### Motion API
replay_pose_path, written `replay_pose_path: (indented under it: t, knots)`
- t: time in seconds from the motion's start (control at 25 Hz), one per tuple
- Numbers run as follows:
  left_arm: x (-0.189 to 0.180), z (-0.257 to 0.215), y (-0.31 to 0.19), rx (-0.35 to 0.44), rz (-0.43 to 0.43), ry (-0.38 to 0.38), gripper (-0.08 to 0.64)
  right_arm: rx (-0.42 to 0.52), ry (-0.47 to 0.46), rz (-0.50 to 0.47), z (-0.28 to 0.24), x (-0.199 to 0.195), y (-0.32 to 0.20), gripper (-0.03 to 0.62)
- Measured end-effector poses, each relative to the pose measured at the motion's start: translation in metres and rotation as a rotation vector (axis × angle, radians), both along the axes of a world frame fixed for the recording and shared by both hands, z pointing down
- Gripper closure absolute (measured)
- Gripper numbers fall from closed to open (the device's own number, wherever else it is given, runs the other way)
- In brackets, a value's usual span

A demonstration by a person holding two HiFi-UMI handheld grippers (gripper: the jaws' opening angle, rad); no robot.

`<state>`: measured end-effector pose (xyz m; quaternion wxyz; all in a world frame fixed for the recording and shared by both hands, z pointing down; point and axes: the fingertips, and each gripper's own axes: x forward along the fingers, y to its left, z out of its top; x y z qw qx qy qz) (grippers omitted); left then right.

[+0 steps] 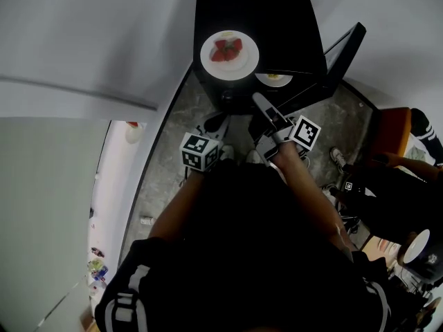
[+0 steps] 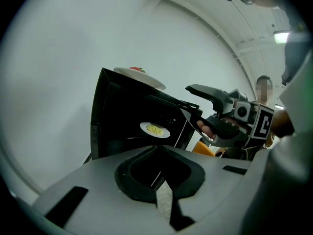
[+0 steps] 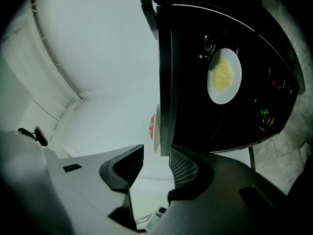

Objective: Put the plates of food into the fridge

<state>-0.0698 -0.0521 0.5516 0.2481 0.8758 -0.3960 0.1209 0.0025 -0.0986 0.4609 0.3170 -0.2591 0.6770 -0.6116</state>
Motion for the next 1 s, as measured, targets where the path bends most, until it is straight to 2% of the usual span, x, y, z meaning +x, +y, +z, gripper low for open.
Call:
replay_pose_path:
  t: [0.32, 0.52, 1.0]
  knots:
    - [-0.002, -0.004, 0.006, -0.003, -0.012, -0.013, 0.540, -0.001, 0.003, -0.018, -0.008, -0.010, -0.009, 0.437]
    - [-0.008, 0.000, 0.005, -0.010, -0.018, -0.017, 0.540, -0.024, -0.044, -0.016, -0.010, -0.019, -0.027, 0.437]
    - [-0.027, 0.006, 0.003, -0.018, -0.048, -0.022, 0.540, -0.041, -0.017, -0.021, -0.004, -0.037, -0.055, 0.437]
